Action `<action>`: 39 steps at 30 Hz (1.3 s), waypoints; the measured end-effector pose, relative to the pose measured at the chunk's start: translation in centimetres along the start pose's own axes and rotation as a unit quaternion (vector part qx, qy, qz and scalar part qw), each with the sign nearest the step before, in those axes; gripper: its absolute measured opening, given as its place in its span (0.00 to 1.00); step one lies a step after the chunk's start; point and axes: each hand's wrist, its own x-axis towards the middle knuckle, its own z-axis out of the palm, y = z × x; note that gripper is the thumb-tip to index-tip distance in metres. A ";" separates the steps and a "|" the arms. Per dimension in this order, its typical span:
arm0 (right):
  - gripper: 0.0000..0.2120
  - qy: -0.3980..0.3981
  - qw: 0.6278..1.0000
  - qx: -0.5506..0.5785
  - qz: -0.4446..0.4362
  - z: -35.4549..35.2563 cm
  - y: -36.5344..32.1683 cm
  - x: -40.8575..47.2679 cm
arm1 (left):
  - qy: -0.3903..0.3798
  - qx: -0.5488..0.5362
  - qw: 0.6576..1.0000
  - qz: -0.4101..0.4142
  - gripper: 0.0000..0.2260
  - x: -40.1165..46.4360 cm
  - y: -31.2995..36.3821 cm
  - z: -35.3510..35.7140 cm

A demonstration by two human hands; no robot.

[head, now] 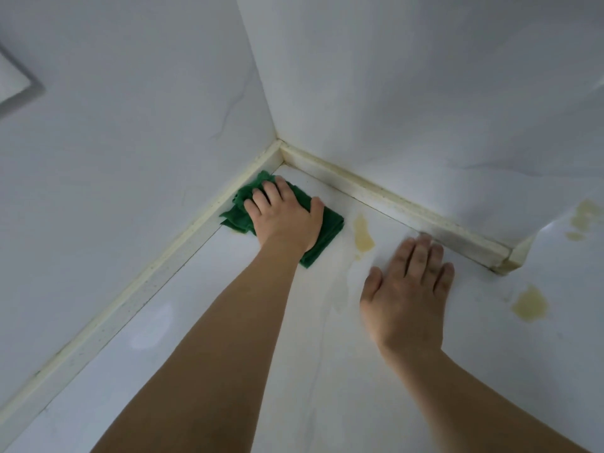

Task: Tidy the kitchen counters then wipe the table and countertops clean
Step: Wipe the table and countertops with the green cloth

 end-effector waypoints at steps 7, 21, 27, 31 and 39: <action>0.33 0.008 1.000 0.000 0.005 0.3 0.0 0.2 | -0.006 0.000 1.000 -0.004 0.41 2.9 3.8 -0.6; 0.35 -0.028 1.000 -0.011 -0.005 0.0 -0.1 0.2 | -0.009 -0.003 1.000 0.004 0.40 2.4 3.7 -0.3; 0.35 -0.016 1.000 -0.001 0.001 0.0 -0.1 0.2 | -0.016 0.000 1.000 0.008 0.39 0.5 5.1 -0.4; 0.34 -0.002 1.000 0.004 0.006 0.2 -0.1 0.2 | -0.016 0.004 0.999 0.036 0.39 0.2 5.1 -0.4; 0.34 -0.001 1.000 0.004 0.004 0.4 0.0 0.3 | 0.032 0.005 0.999 0.036 0.38 0.9 2.1 0.6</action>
